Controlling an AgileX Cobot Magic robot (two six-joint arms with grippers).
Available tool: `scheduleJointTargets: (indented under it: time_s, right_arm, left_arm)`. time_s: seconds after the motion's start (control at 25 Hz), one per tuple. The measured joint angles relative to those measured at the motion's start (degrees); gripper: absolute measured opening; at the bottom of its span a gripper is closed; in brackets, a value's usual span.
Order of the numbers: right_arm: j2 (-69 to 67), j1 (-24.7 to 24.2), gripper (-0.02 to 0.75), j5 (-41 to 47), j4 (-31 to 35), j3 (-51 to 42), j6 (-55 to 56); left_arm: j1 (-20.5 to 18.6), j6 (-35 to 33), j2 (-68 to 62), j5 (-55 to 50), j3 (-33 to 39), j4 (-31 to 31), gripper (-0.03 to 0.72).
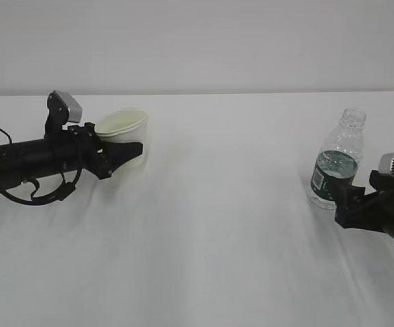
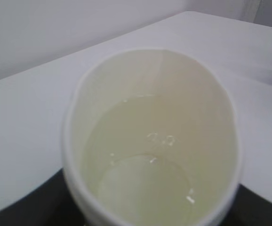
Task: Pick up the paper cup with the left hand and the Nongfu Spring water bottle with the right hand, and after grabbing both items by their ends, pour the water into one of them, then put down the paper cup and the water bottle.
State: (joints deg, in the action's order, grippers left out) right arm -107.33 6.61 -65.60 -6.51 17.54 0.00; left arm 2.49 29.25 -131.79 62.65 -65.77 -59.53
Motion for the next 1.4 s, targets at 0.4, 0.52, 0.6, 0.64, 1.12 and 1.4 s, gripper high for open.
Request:
scheduleJointTargets:
  time_s: [0.4,0.52,0.6,0.64,1.12,1.4]
  right_arm:
    - [0.00,0.00,0.589,0.00,0.00,0.00,-0.39]
    - [0.00,0.00,0.589,0.00,0.00,0.00,0.00]
    - [0.00,0.00,0.589,0.00,0.00,0.00,-0.39]
    - [0.00,0.00,0.589,0.00,0.00,0.00,0.00]
    - [0.00,0.00,0.589,0.00,0.00,0.00,0.00]
    - [0.00,0.00,0.589,0.00,0.00,0.00,0.00]
  left_arm:
    - [0.00,-2.53,-0.38,1.26,1.22,3.25,0.437]
    - [0.00,-4.44,-1.32,1.60,2.49,5.62,0.437]
    - [0.00,-5.61,-1.80,1.60,3.49,7.53,0.435]
    - [0.00,-6.26,-1.78,1.60,3.81,8.20,0.435]
    - [0.00,-7.41,-1.78,1.60,4.71,11.44,0.431]
    - [0.00,-9.52,-1.78,1.60,5.85,12.94,0.430]
